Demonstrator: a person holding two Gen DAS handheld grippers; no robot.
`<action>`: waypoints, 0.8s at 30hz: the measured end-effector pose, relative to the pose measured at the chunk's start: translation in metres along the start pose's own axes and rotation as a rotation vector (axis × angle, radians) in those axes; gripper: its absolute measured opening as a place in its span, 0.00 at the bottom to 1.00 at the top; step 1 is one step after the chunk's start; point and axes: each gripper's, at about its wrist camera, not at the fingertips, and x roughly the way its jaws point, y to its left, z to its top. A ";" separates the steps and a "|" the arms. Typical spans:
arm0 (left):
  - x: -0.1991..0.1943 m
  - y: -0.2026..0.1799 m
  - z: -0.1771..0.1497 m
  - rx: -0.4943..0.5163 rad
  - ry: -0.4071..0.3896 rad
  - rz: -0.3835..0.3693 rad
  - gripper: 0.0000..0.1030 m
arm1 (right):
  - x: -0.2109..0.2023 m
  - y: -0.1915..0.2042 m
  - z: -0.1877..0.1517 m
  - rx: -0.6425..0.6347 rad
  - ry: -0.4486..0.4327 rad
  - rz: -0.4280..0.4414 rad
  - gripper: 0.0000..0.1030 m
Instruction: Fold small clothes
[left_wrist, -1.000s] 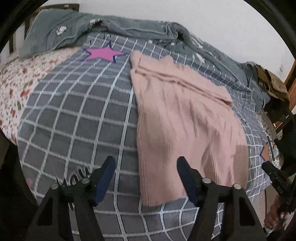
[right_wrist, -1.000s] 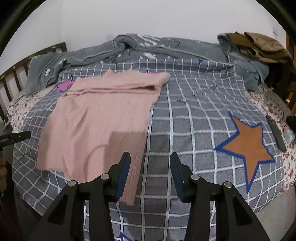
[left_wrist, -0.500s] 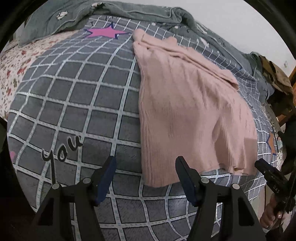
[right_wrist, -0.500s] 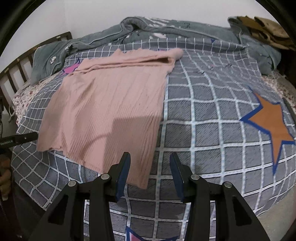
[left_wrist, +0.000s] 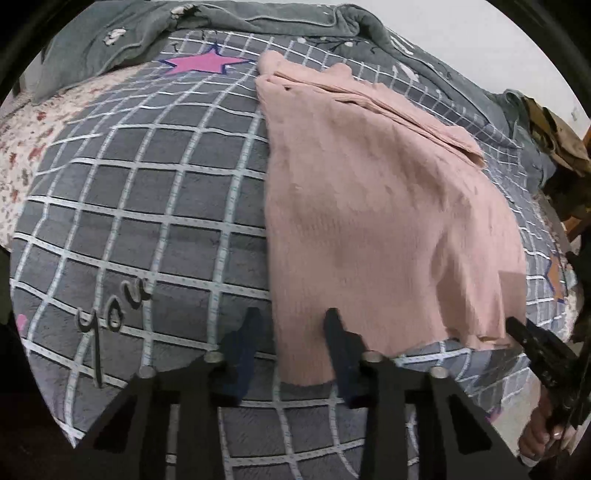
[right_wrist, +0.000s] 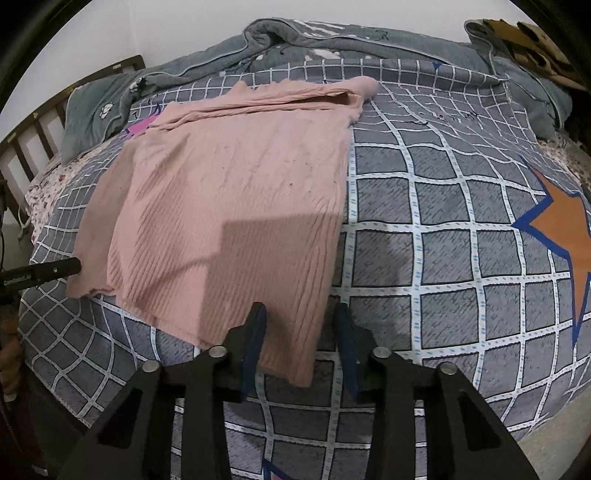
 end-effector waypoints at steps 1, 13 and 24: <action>0.001 -0.001 0.000 -0.002 0.002 -0.001 0.19 | 0.000 0.001 -0.001 -0.002 -0.002 0.004 0.25; -0.024 0.027 -0.003 -0.042 -0.065 0.030 0.07 | -0.017 -0.011 -0.001 0.008 -0.071 0.009 0.05; -0.006 0.020 -0.006 -0.033 0.026 0.015 0.19 | -0.006 -0.009 -0.004 0.016 -0.026 0.036 0.16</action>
